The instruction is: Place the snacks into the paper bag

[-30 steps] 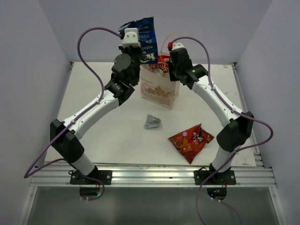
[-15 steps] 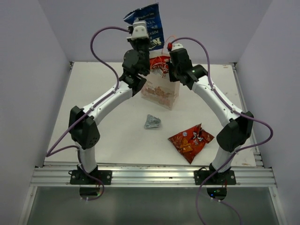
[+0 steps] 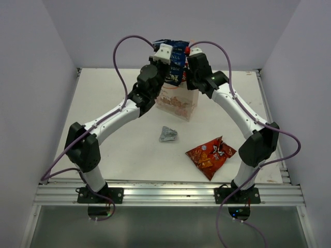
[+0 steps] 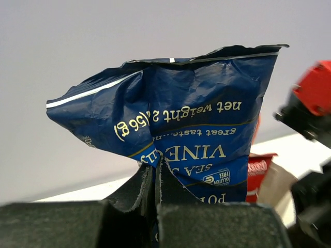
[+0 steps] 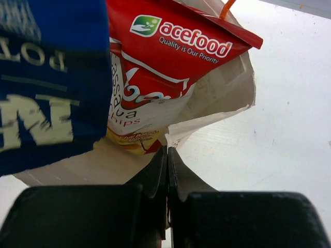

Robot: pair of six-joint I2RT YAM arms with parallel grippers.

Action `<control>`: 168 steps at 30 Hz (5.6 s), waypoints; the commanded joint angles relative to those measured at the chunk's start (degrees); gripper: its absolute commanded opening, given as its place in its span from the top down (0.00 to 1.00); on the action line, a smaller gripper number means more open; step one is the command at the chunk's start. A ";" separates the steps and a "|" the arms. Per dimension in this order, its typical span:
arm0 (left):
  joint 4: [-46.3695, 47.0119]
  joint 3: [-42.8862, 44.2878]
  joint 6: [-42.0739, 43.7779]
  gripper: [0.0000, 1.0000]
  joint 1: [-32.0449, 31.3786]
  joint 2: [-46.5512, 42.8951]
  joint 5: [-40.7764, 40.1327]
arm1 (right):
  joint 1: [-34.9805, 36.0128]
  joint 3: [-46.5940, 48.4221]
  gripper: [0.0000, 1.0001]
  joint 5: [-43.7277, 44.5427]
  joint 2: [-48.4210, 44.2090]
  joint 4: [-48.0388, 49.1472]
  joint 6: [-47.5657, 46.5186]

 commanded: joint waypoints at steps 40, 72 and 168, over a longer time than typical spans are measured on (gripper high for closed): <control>-5.85 -20.90 1.03 0.21 -7.55 -31.31 2.36 | -0.14 4.70 1.00 0.19 -0.94 -0.22 0.43; -15.72 -24.64 -13.32 0.04 -21.00 2.76 42.71 | -0.14 2.24 1.00 0.55 -4.46 -1.36 0.08; -11.76 -2.14 18.15 1.00 0.27 -17.18 2.26 | -0.14 -0.75 1.00 -0.33 -4.28 0.04 0.26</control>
